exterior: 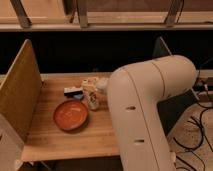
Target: Stand the bottle upright
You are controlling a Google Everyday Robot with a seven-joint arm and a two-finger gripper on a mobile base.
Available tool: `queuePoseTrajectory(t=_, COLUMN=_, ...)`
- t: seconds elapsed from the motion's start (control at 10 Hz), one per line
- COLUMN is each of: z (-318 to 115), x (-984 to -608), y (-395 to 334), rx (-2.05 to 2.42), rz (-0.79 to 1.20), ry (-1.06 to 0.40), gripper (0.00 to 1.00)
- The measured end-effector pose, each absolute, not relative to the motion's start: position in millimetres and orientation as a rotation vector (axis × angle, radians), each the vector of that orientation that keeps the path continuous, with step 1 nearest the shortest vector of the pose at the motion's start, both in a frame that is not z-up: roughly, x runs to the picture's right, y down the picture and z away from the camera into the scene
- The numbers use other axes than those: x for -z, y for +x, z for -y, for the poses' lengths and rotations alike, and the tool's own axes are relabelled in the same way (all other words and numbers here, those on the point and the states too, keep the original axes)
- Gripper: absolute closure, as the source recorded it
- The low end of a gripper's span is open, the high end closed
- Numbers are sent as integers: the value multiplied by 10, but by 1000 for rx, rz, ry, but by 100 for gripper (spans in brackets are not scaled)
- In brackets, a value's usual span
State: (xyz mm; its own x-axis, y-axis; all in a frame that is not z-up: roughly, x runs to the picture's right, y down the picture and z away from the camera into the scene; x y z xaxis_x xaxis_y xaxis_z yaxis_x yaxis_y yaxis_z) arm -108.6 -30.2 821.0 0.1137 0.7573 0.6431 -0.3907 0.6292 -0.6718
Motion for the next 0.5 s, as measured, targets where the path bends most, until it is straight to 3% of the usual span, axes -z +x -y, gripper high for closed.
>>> queuePoseTrajectory(t=0.5, z=499, x=-8265, y=-1046, rx=-817, rz=1256, ry=-315, gripper=95)
